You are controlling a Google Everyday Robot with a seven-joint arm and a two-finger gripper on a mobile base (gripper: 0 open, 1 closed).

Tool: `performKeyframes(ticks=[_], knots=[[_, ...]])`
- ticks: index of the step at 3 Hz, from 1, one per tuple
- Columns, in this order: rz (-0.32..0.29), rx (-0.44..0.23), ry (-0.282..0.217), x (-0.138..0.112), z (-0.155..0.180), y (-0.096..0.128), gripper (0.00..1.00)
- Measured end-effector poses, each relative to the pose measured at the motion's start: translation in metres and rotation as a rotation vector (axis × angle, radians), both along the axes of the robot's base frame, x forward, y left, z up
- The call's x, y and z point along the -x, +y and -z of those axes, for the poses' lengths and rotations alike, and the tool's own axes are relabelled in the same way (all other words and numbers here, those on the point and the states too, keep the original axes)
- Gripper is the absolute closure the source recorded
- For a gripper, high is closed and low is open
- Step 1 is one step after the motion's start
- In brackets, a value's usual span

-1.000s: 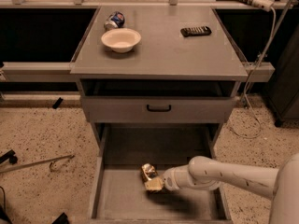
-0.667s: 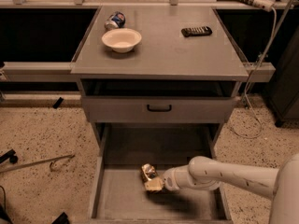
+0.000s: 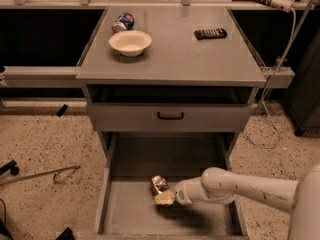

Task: Place orange can into middle drawer

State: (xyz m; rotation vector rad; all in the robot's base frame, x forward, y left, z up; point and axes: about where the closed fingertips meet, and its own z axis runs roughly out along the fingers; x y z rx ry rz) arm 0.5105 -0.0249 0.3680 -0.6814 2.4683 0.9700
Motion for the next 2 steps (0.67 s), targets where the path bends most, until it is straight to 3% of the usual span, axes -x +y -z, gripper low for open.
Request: performKeyframes(ticks=[1,2], knots=[[0.0,0.0,0.0,0.0,0.0,0.0,0.12],[0.0,0.0,0.0,0.0,0.0,0.0001,0.0]])
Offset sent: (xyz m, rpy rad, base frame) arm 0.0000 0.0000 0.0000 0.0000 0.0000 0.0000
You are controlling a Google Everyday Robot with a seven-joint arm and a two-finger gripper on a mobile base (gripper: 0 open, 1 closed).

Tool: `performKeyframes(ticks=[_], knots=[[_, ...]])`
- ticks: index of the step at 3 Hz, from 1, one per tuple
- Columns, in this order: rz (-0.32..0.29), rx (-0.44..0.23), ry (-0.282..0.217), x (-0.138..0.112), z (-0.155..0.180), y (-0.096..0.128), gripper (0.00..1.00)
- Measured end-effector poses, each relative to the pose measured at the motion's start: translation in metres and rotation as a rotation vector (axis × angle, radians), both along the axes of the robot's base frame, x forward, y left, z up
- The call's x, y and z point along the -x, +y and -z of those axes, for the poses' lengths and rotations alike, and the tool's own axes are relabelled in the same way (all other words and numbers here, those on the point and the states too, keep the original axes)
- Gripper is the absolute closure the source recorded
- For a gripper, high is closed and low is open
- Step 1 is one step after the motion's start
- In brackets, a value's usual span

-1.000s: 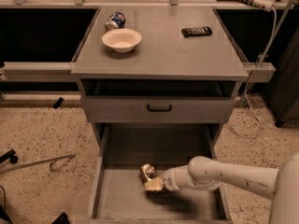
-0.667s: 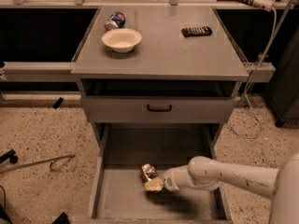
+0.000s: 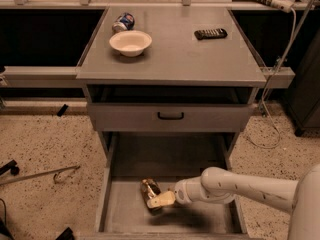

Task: Place orange can into middle drawer

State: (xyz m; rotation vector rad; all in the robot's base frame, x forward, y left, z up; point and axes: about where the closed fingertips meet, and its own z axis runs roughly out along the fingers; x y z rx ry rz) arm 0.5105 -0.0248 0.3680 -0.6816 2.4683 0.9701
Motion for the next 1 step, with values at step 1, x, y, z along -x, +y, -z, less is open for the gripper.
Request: performKeyframes(ticks=[1], knots=[[0.0,0.0,0.0,0.0,0.0,0.0,0.0]])
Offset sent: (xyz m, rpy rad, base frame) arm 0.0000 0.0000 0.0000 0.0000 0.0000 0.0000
